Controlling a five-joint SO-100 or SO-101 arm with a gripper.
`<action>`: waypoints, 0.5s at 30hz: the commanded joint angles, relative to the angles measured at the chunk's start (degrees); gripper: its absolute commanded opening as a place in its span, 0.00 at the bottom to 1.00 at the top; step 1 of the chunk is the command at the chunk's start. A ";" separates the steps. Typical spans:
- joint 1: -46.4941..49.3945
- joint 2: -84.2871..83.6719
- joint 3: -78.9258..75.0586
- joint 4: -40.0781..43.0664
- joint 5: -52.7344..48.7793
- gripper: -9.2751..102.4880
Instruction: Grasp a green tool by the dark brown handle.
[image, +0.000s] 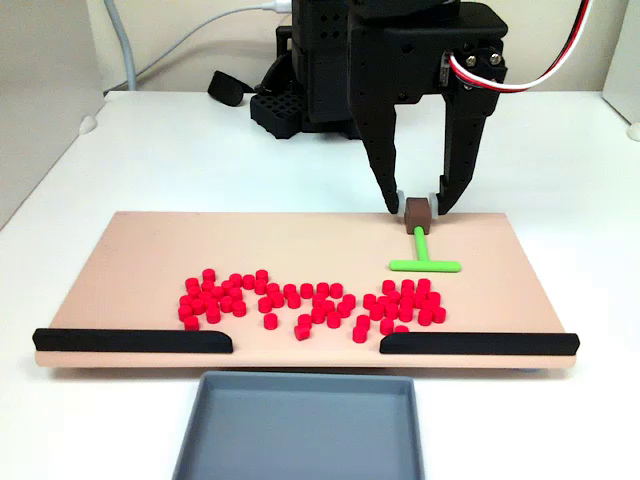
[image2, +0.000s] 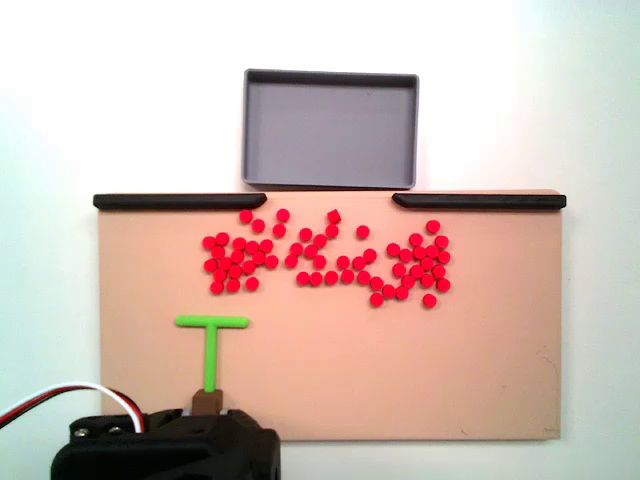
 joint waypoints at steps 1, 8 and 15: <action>-0.62 0.18 -0.26 -0.53 -0.88 0.19; -0.79 0.00 -0.26 -0.53 -1.14 0.19; -0.79 -0.09 -0.26 -0.53 -0.53 0.18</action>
